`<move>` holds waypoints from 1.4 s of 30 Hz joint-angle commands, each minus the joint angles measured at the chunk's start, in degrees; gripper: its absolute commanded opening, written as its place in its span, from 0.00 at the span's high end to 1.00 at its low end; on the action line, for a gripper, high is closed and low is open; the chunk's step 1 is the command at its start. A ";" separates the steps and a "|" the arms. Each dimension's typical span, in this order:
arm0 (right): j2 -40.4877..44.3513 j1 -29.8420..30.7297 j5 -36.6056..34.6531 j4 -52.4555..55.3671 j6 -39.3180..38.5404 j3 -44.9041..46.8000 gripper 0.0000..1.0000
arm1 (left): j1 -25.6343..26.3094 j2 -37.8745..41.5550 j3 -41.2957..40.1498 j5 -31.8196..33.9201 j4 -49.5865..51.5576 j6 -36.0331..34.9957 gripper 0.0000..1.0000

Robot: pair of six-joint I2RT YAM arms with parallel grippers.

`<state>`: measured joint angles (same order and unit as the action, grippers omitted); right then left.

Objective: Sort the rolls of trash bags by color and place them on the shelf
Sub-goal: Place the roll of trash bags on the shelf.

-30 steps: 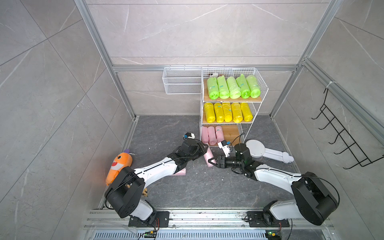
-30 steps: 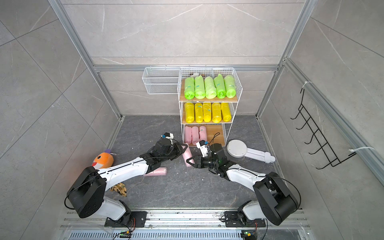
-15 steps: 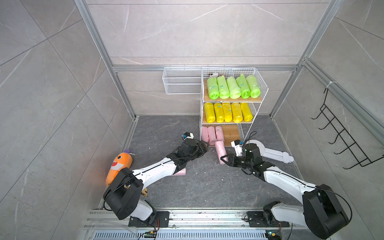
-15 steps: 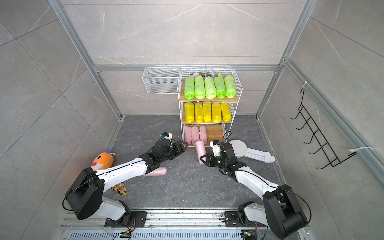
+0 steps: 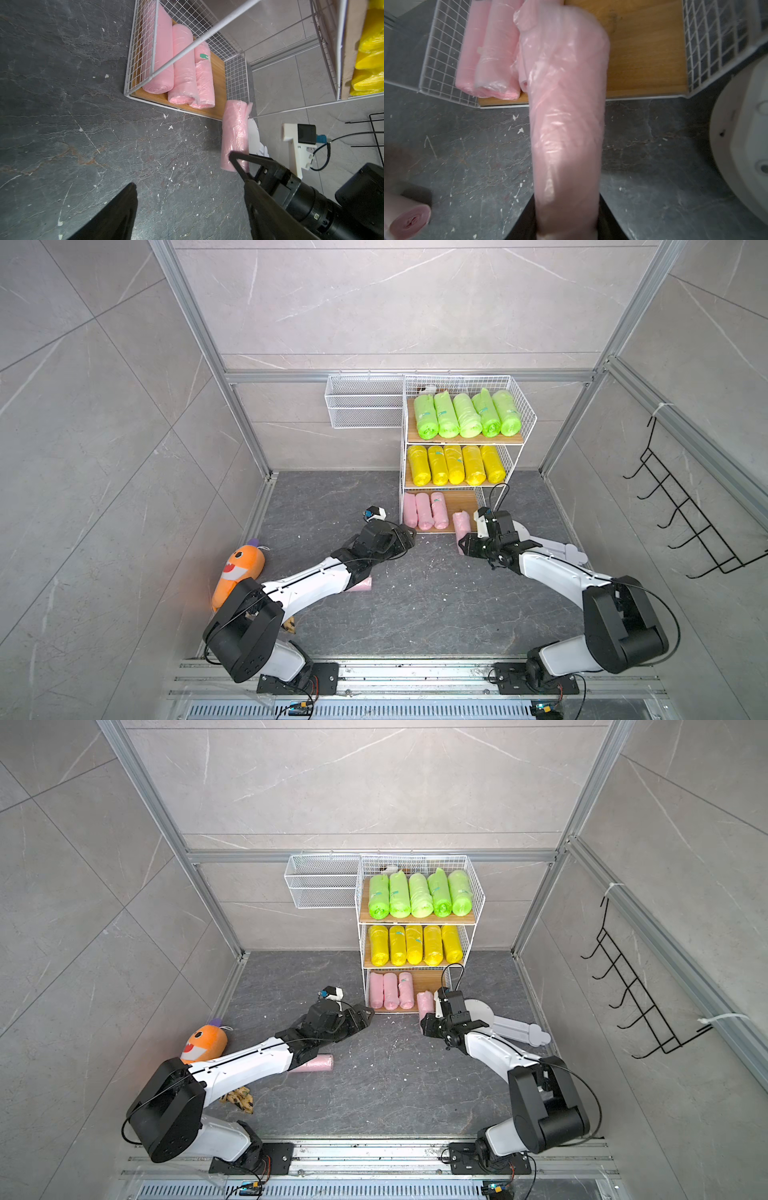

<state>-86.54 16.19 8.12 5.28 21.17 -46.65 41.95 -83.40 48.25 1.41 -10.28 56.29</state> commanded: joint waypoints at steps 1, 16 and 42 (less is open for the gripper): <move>-3.35 -0.52 -3.07 -3.56 -1.86 -2.91 0.66 | -0.25 1.72 -0.13 -0.26 -0.50 -1.78 0.17; -16.79 -1.08 -3.38 -7.10 -0.60 -12.91 0.66 | -0.21 -1.22 1.41 -2.11 0.00 -1.98 0.17; -26.13 -1.41 -4.08 -8.15 2.10 -23.06 0.54 | -0.16 -2.87 1.41 -3.78 0.09 -2.24 0.17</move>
<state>-111.92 14.96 5.13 -1.30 22.48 -68.01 41.95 -86.35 48.21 -1.78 -9.93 55.64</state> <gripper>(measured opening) 0.457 0.832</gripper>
